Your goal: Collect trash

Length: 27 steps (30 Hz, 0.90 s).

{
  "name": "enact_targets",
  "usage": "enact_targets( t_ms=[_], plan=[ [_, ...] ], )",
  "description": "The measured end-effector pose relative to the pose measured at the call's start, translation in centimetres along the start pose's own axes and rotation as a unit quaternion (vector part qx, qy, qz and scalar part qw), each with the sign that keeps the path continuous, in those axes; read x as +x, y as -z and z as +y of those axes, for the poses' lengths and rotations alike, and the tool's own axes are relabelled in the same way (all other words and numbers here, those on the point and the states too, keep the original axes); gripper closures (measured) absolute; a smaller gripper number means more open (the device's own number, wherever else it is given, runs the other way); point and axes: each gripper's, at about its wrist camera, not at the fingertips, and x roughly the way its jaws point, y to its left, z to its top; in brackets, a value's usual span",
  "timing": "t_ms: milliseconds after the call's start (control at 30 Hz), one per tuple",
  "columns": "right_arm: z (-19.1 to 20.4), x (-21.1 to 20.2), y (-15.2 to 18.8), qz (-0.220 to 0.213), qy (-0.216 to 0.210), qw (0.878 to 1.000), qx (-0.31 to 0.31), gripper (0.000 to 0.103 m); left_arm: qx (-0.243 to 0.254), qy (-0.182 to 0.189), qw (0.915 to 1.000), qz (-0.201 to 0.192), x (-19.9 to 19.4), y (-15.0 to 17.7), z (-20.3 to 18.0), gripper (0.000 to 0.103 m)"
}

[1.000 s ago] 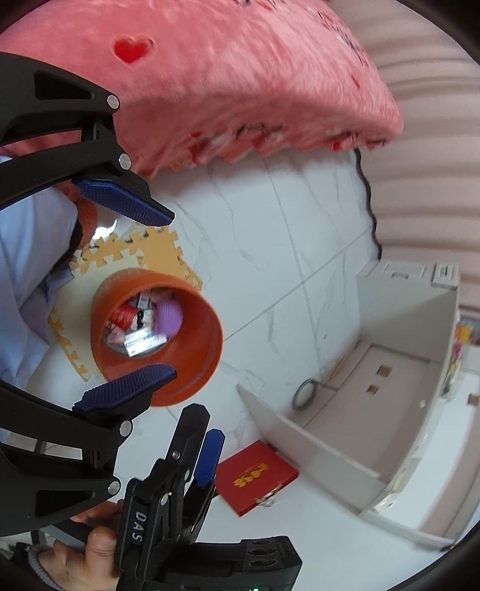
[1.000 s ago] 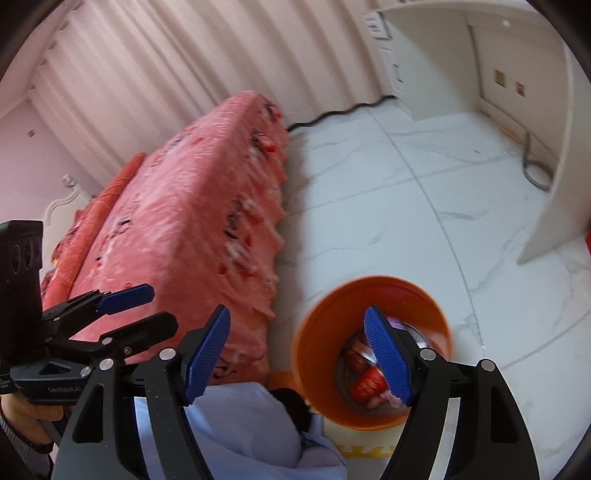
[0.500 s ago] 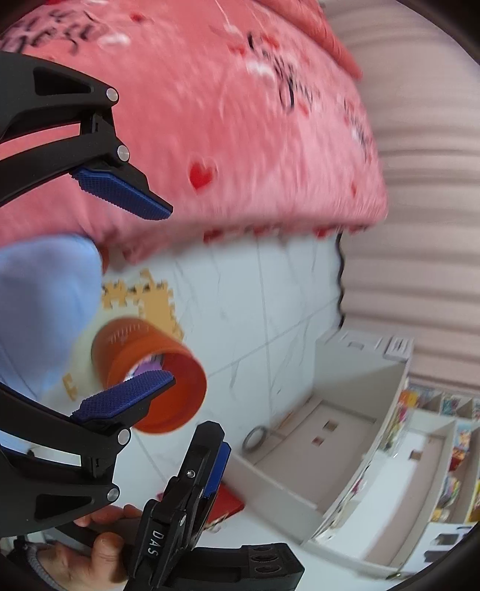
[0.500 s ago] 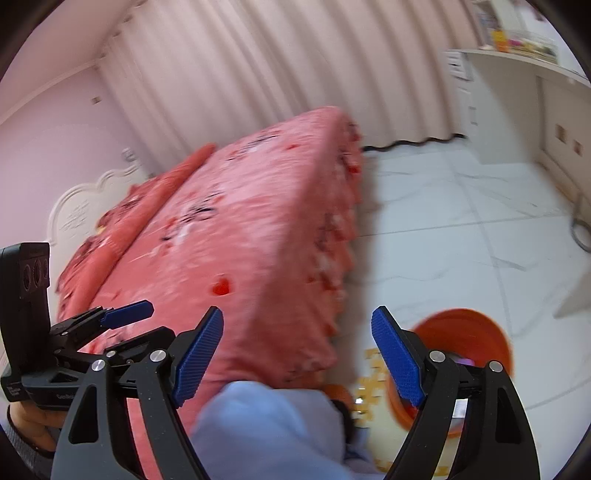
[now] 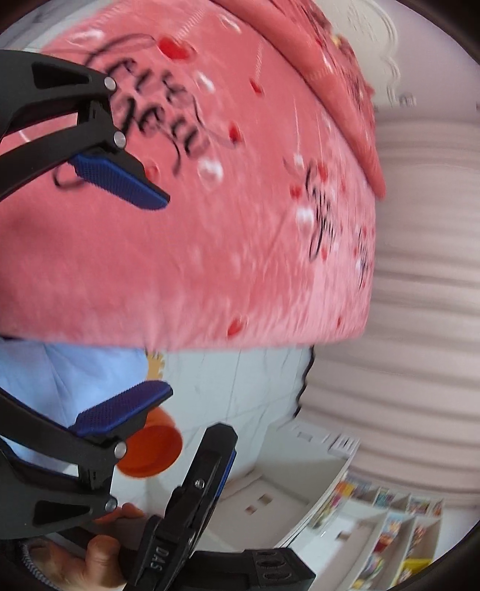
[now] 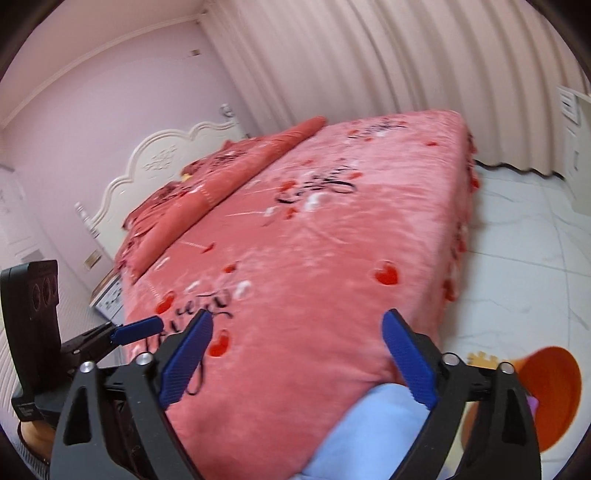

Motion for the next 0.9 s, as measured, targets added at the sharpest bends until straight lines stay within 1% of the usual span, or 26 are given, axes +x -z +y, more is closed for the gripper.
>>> enact_targets(
  t_ms=[33, 133, 200, 233, 300, 400, 500, 567, 667, 733, 833, 900],
  plan=[
    [1.3, 0.4, 0.1, 0.003, -0.011, 1.0, -0.008, 0.01, -0.008, -0.007, 0.9999, -0.005, -0.7, 0.2, 0.8, 0.01],
    [3.9, 1.1, 0.2, 0.006, -0.027, 0.999, -0.02, 0.01, -0.038, -0.031, 0.9986, -0.018, -2.4, 0.9, 3.0, 0.01],
    [5.1, 1.2, 0.3, 0.004, -0.028, 0.999, -0.031, 0.006, -0.052, -0.055, 0.9967, -0.028, -3.7, 1.6, 4.1, 0.01],
    [6.0, 1.3, 0.4, 0.0, -0.024, 0.999, -0.04, 0.005, -0.055, -0.065, 0.9958, -0.033, -4.2, 1.8, 4.5, 0.01],
    [7.3, 1.5, 0.3, -0.003, -0.028, 0.998, -0.05, 0.005, -0.063, -0.082, 0.9937, -0.044, -5.3, 2.0, 5.4, 0.006],
    [8.5, 1.7, -0.1, -0.005, -0.033, 0.998, -0.054, 0.005, -0.084, -0.113, 0.9882, -0.061, -6.9, 2.3, 6.7, 0.006],
    [9.7, 1.9, -0.4, -0.009, -0.035, 0.997, -0.063, 0.005, -0.099, -0.128, 0.9838, -0.078, -7.9, 2.5, 7.9, 0.006],
    [10.5, 2.2, -0.5, -0.008, -0.034, 0.997, -0.072, 0.005, -0.106, -0.134, 0.9817, -0.084, -8.3, 2.7, 8.6, 0.006],
    [11.4, 2.6, -0.5, -0.007, -0.034, 0.996, -0.083, 0.005, -0.123, -0.155, 0.9757, -0.094, -9.0, 3.0, 9.9, 0.006],
    [12.1, 2.8, -0.4, -0.008, -0.033, 0.995, -0.091, 0.005, -0.129, -0.161, 0.9732, -0.102, -9.3, 3.1, 10.3, 0.006],
    [13.0, 3.1, 0.0, -0.009, -0.031, 0.994, -0.105, 0.005, -0.146, -0.154, 0.9715, -0.106, -9.6, 3.4, 11.0, 0.006],
    [13.5, 3.4, 0.2, -0.005, -0.032, 0.993, -0.111, 0.005, -0.149, -0.15, 0.9716, -0.107, -9.6, 3.5, 11.2, 0.006]
  ],
)
